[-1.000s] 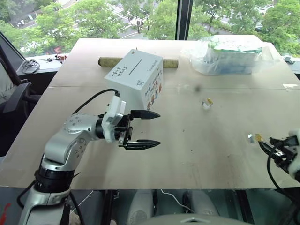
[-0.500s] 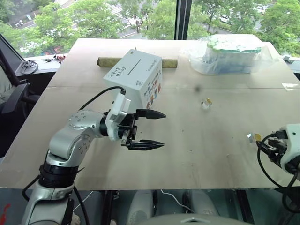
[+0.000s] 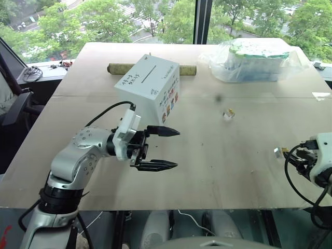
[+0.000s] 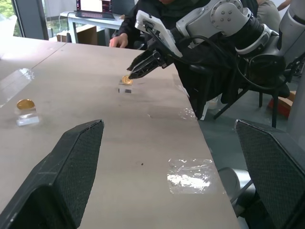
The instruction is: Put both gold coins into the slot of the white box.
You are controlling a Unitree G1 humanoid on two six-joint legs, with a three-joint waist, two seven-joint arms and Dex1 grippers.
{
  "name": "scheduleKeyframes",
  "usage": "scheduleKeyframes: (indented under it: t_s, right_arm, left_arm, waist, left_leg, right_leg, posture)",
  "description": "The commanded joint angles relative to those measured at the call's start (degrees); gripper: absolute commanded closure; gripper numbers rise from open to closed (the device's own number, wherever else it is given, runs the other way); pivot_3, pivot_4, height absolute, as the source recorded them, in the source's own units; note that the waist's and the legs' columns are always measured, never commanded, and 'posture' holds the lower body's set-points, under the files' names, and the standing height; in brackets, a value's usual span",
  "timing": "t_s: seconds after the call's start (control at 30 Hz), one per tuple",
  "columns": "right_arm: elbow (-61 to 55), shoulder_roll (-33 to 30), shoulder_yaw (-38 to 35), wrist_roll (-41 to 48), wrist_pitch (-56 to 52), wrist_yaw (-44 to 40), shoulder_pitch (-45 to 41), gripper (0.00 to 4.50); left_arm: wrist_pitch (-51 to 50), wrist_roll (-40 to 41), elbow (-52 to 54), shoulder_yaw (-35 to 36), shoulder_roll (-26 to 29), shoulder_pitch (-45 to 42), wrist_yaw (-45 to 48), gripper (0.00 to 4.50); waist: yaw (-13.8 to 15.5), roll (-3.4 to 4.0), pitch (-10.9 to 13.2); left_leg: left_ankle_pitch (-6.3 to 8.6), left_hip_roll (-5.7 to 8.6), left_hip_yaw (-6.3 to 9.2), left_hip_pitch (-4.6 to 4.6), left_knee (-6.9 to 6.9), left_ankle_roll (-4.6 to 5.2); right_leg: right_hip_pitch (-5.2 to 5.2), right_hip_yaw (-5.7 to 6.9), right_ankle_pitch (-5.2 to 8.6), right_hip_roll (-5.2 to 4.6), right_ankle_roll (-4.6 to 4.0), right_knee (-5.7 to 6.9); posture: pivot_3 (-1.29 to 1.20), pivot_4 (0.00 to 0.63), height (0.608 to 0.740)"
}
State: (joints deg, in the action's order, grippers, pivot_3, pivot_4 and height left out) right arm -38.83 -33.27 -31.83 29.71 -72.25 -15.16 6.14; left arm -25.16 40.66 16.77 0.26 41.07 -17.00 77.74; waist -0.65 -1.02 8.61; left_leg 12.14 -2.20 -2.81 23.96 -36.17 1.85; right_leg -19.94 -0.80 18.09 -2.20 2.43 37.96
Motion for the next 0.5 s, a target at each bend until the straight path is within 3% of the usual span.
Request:
scheduleKeyframes:
  t_s: [0.03, 0.2, 0.5]
  right_arm:
    - [0.17, 0.15, 0.42, -0.67, 0.84, 0.42, -0.76, 2.53]
    - [1.75, 0.21, 1.50, -1.03, 1.16, 0.51, -1.21, 4.46]
    - [2.41, -0.48, 1.03, -0.95, 1.73, -0.05, -1.31, 4.46]
  left_arm:
    - [1.16, 0.57, 0.64, 1.78, 0.71, 0.30, 0.62, 0.00]
    - [1.49, 0.43, 0.52, 1.93, 0.88, 0.84, 0.71, 0.00]
    - [2.28, 0.22, 0.14, 2.38, 0.91, 2.01, 0.92, 0.00]
  waist:
    - [-0.01, 0.00, 0.00]
    - [-0.01, 0.01, 0.01]
    - [-0.01, 0.01, 0.01]
  left_leg:
    - [0.00, 0.00, 0.00, 0.00, 0.00, 0.00]
    - [0.00, -0.01, 0.00, 0.00, 0.00, 0.00]
    - [0.00, -0.01, 0.00, 0.00, 0.00, 0.00]
  right_leg:
    - [0.00, 0.00, 0.00, 0.00, 0.00, 0.00]
    - [0.00, 0.00, 0.00, 0.00, 0.00, 0.00]
    - [0.00, 0.01, 0.00, -0.01, 0.00, 0.00]
  posture:
    - [0.00, 0.150, 0.740]
    - [0.00, 0.150, 0.740]
    - [0.00, 0.150, 0.740]
